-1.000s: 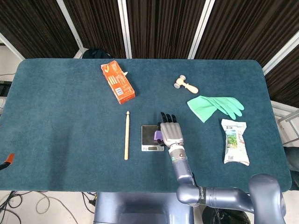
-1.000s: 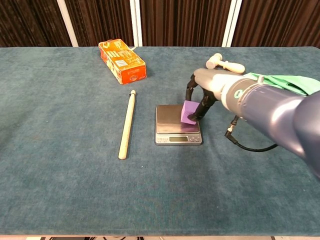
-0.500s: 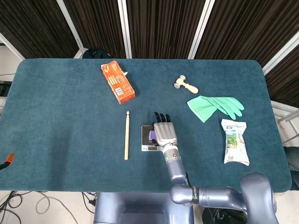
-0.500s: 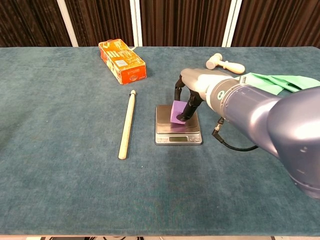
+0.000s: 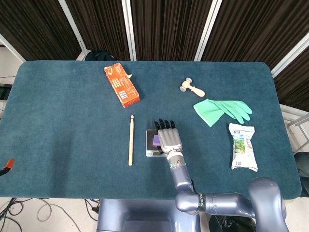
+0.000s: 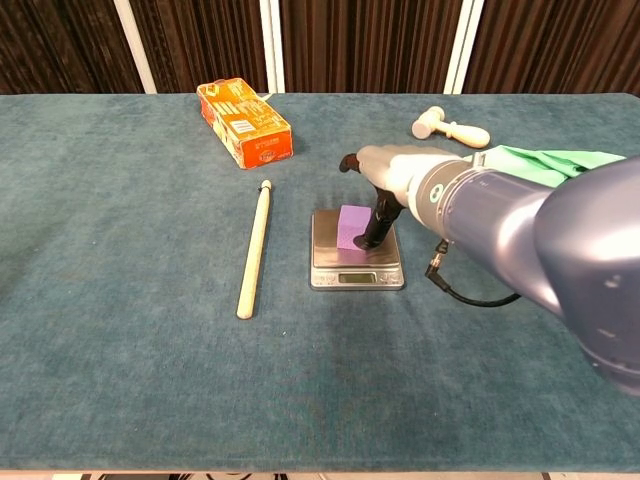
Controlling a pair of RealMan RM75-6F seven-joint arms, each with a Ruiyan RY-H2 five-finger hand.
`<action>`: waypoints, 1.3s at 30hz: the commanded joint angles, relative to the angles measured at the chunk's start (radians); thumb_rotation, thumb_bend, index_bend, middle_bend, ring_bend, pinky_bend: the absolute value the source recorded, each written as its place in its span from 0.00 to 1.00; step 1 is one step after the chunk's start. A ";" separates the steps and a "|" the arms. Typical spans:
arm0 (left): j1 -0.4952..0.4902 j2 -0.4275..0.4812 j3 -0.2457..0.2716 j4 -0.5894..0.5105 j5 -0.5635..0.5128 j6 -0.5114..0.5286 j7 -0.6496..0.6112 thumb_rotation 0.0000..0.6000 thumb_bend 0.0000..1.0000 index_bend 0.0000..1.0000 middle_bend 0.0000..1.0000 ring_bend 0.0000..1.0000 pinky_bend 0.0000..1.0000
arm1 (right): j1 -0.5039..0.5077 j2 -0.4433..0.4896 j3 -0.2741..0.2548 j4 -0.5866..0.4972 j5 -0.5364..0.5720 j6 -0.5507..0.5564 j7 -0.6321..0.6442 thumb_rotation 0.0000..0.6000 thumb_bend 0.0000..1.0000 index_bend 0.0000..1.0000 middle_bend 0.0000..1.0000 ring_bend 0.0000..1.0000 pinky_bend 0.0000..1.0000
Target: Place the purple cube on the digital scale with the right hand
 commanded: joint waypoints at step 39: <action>0.004 -0.019 -0.006 -0.001 -0.004 0.018 0.021 1.00 0.25 0.09 0.00 0.00 0.00 | -0.765 0.590 -0.546 -0.022 -0.983 0.559 0.701 1.00 0.41 0.00 0.00 0.00 0.00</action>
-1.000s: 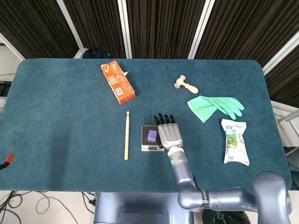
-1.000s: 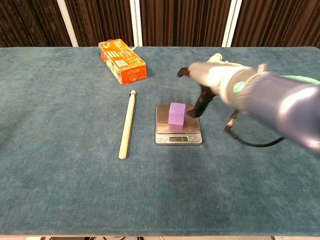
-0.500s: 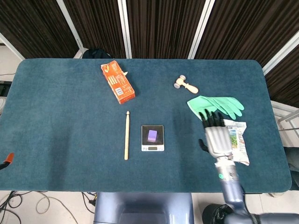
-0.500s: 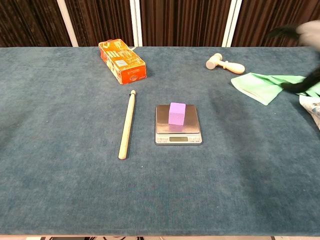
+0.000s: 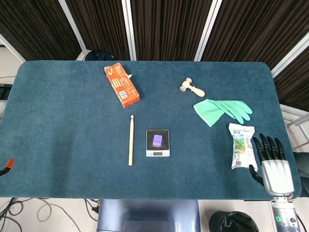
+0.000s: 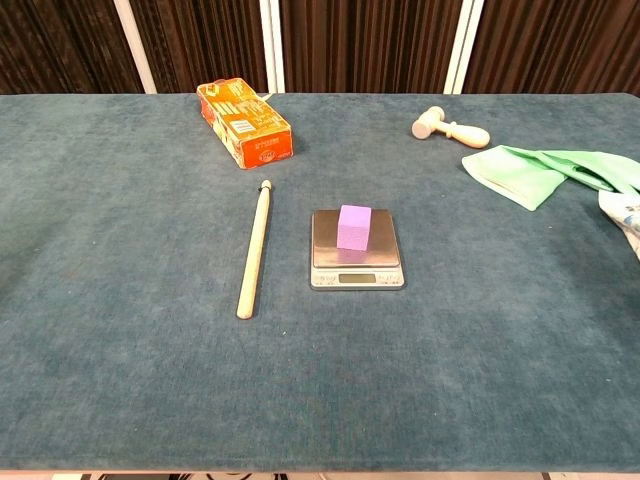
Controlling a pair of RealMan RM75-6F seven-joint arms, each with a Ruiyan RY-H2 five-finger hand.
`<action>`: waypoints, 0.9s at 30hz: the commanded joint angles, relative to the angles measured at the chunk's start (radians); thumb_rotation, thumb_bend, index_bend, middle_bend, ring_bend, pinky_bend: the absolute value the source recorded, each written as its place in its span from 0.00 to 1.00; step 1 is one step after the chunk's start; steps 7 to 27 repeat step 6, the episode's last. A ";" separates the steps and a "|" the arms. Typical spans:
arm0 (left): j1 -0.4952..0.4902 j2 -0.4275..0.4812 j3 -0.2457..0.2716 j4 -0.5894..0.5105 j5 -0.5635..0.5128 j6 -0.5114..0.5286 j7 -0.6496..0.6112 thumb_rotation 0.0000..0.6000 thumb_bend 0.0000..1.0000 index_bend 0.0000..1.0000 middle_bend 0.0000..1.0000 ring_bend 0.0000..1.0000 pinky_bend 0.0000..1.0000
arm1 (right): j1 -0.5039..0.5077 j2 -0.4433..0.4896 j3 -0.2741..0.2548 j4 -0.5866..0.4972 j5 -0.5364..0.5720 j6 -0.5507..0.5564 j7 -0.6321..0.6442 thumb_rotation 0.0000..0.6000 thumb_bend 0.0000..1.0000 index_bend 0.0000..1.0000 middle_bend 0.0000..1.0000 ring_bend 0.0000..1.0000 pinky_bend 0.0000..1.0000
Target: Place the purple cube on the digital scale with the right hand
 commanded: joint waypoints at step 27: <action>-0.003 -0.007 0.004 0.000 0.010 0.000 0.015 1.00 0.25 0.09 0.00 0.00 0.00 | -0.037 0.009 0.047 0.068 0.013 -0.021 0.035 1.00 0.41 0.00 0.00 0.00 0.00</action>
